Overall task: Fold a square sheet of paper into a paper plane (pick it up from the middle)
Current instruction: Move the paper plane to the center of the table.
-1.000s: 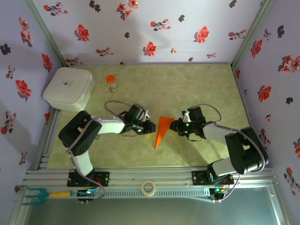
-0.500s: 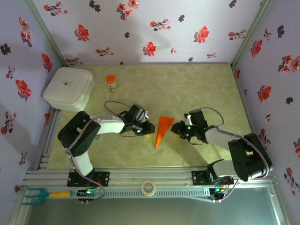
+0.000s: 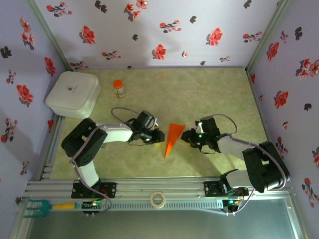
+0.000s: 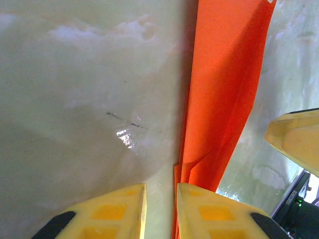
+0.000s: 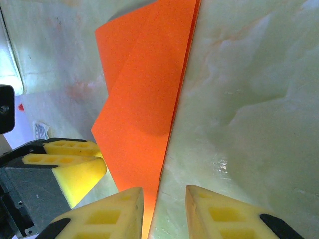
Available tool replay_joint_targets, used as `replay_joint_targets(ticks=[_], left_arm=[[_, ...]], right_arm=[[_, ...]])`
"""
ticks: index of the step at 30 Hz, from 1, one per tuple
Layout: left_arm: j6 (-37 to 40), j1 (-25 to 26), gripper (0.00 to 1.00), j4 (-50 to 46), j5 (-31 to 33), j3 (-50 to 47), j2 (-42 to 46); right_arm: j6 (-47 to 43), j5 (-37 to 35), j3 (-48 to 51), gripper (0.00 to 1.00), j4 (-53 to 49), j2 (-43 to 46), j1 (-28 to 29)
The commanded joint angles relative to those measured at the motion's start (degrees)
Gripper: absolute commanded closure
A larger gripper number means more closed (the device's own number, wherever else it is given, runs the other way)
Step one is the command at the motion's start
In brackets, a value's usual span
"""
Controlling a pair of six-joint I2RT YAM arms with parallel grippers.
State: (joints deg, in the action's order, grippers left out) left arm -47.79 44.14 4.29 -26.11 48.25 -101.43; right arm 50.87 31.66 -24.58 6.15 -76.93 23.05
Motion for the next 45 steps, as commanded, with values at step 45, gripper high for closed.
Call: replay_joint_targets(ticks=[45], left_arm=[[-0.54,2.69,0.75,-0.86,-2.80,3.06,-3.02]], right_arm=[[1.55,1.14,-2.45,0.72,5.69,-4.40,3.54]])
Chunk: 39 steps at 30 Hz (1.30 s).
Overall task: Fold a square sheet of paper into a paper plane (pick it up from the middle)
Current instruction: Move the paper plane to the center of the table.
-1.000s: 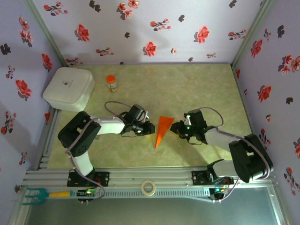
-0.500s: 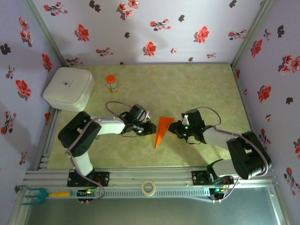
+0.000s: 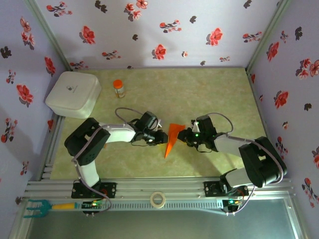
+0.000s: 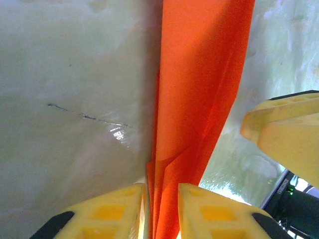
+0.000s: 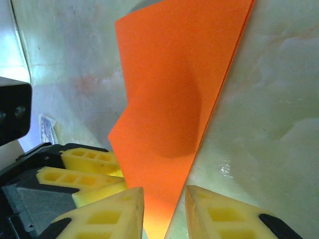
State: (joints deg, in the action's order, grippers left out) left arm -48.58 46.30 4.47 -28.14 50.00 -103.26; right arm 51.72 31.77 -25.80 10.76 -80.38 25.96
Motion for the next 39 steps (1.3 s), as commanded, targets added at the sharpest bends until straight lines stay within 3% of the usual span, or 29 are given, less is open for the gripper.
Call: replay_joint_targets(ticks=[1,26,34,39], left_arm=[[0.14,0.54,0.75,-0.07,-1.89,1.25,-1.56],[1.38,1.05,0.77,3.35,-10.00,2.23,-4.84],[2.22,1.07,0.93,3.77,-9.46,2.31,-3.28],[3.74,1.33,0.99,0.82,-2.59,2.03,1.80]], right_arm=[[0.59,1.02,-1.22,0.72,1.10,-0.92,0.68],[0.75,2.25,-1.00,0.74,3.12,-5.92,2.39],[0.40,1.93,-1.18,0.74,2.59,-5.03,2.35],[-2.45,-3.02,-2.01,0.74,-4.14,-0.31,2.28]])
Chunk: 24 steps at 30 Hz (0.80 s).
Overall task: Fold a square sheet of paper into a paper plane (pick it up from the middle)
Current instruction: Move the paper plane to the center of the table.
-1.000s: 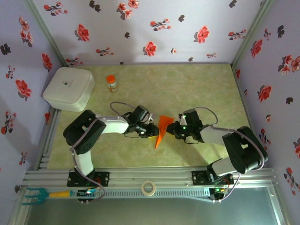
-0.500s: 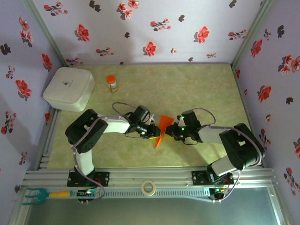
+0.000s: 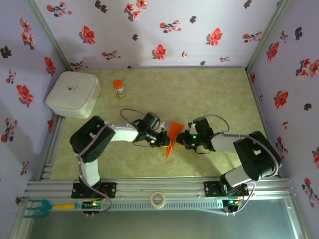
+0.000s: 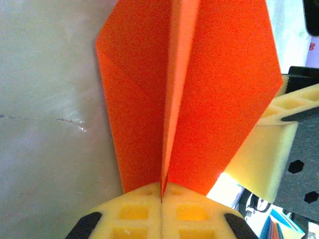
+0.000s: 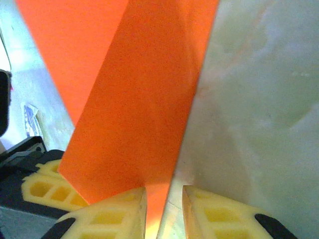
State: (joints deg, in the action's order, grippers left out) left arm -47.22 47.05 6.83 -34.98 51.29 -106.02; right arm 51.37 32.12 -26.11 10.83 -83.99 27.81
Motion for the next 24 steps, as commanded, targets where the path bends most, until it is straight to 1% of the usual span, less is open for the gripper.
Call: replay_joint_targets(ticks=[1,3,4,5,7,8,10,16,21,24], left_arm=[[2.94,0.80,0.99,-3.67,7.54,0.89,6.14],[4.47,1.48,0.99,-10.25,15.31,2.30,8.67],[5.50,2.00,0.99,-14.82,20.17,3.59,9.61],[6.71,2.64,1.00,-19.85,24.76,5.38,10.17],[7.29,3.62,1.00,-27.03,32.49,8.16,10.54],[7.04,3.90,1.00,-29.55,35.31,9.08,10.57],[6.27,4.23,1.00,-32.37,38.96,10.00,10.43],[5.14,4.78,1.00,-35.82,42.19,11.70,9.86],[3.61,5.77,1.00,-37.24,45.39,11.74,10.98],[3.02,5.78,1.00,-37.84,45.65,12.57,10.85]], right_arm=[[-2.62,-4.85,-1.76,0.74,-5.72,4.75,0.40],[-3.14,-7.01,-1.85,0.74,-7.74,6.85,0.36],[-3.28,-7.67,-1.84,0.74,-8.38,7.67,0.32],[-3.43,-8.30,-1.92,0.74,-8.98,8.48,0.31],[-3.65,-9.29,-2.11,0.74,-10.14,9.35,0.23],[-3.74,-9.53,-2.19,0.74,-10.41,9.58,0.16],[-3.74,-9.78,-2.36,0.74,-10.69,9.80,0.14],[-3.28,-10.57,-2.59,0.74,-11.35,10.13,0.18],[-4.26,-11.13,-5.40,0.74,-15.78,10.21,0.14],[-4.09,-11.12,-5.83,0.74,-16.41,11.07,0.15]])
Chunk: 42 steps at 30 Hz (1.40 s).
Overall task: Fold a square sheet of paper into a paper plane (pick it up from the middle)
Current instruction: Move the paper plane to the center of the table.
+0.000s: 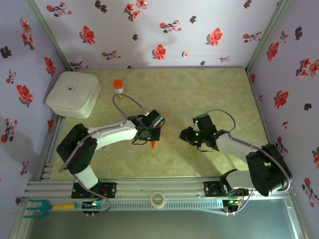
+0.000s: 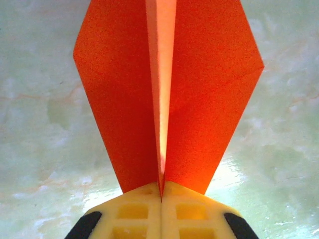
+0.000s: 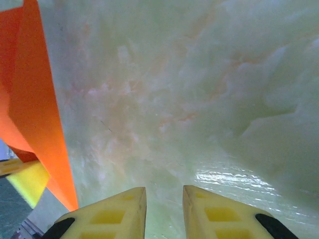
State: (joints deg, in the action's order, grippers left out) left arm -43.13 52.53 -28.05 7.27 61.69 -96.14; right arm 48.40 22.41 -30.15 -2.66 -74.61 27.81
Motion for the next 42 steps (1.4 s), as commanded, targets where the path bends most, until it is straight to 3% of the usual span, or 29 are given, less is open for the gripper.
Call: replay_joint_targets(ticks=[1,42], left_arm=[[-1.12,0.29,1.00,-3.37,3.66,2.84,0.71],[-1.79,4.23,0.97,-8.57,8.23,7.54,-5.63]], right_arm=[[-1.12,-1.63,-1.99,0.73,-3.65,1.89,0.14],[1.19,-1.06,0.58,0.73,1.75,1.45,0.20]])
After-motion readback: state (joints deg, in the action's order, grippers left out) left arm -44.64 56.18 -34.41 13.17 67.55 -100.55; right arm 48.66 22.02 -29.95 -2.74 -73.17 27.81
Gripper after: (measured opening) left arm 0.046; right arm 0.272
